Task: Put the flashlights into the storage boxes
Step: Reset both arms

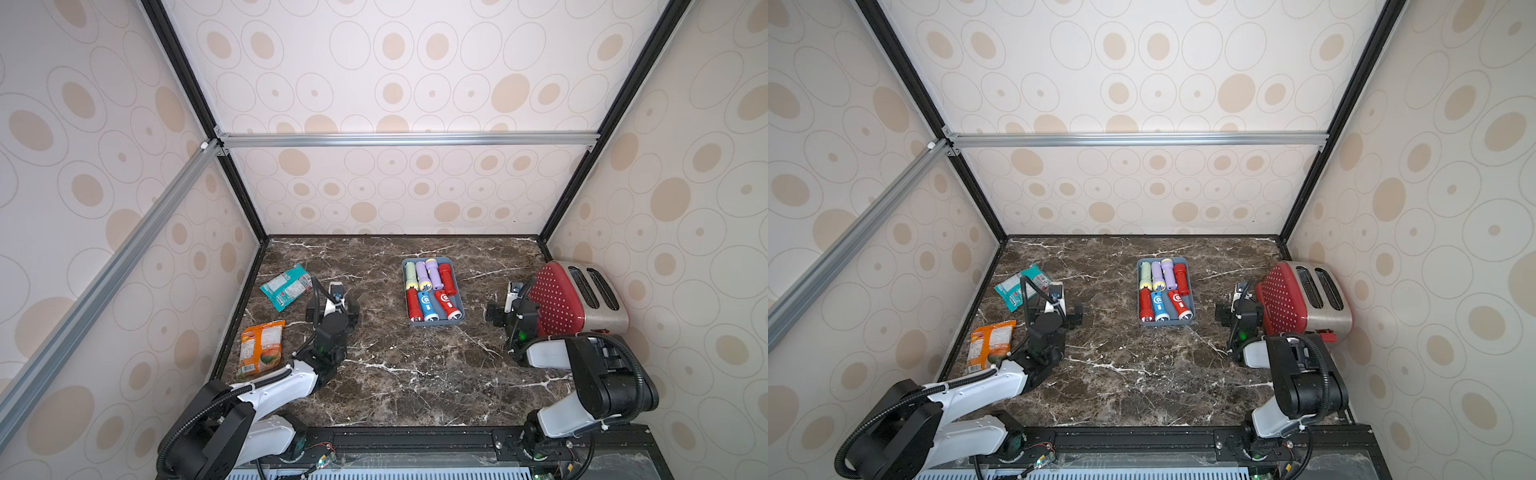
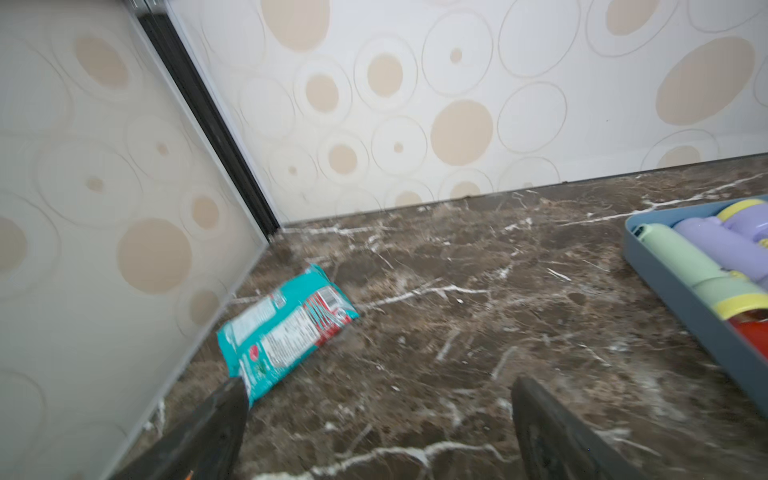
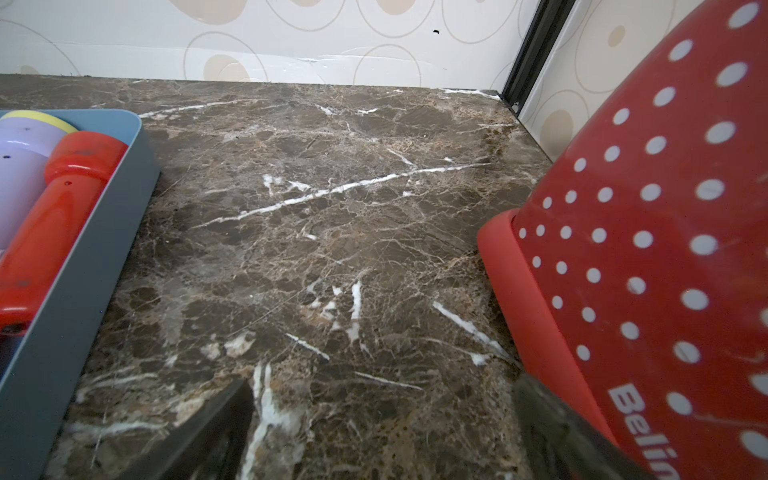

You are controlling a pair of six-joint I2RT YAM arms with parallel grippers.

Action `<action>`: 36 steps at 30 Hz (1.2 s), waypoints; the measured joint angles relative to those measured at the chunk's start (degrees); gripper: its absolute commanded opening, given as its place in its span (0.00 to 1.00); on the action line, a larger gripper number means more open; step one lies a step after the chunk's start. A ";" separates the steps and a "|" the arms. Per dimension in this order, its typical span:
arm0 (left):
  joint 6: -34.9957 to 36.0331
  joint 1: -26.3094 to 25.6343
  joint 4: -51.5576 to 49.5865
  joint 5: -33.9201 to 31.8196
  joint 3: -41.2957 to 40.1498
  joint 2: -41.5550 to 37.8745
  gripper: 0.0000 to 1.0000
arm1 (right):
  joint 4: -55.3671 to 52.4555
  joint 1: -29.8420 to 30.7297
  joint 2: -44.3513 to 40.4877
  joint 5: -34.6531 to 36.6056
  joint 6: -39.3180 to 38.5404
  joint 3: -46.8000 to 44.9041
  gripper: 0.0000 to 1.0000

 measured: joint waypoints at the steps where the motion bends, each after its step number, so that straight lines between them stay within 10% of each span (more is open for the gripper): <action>1: 2.32 0.00 3.74 -0.63 -3.69 0.17 0.99 | 0.02 0.00 0.00 0.00 -0.02 0.00 0.99; 7: 8.70 0.26 21.24 -2.38 -16.33 2.05 0.99 | 0.00 0.00 0.00 0.00 0.00 0.00 1.00; 20: 18.10 7.21 41.64 1.09 -15.50 19.80 0.99 | 0.00 0.00 0.00 0.00 -0.02 0.00 1.00; 25: 19.65 9.77 41.42 -1.16 -8.66 25.31 0.99 | 0.02 0.00 0.00 0.00 -0.02 0.00 1.00; 36: 2.60 25.05 26.82 19.74 -6.05 11.19 0.98 | 0.02 0.00 0.00 -0.02 0.00 0.00 1.00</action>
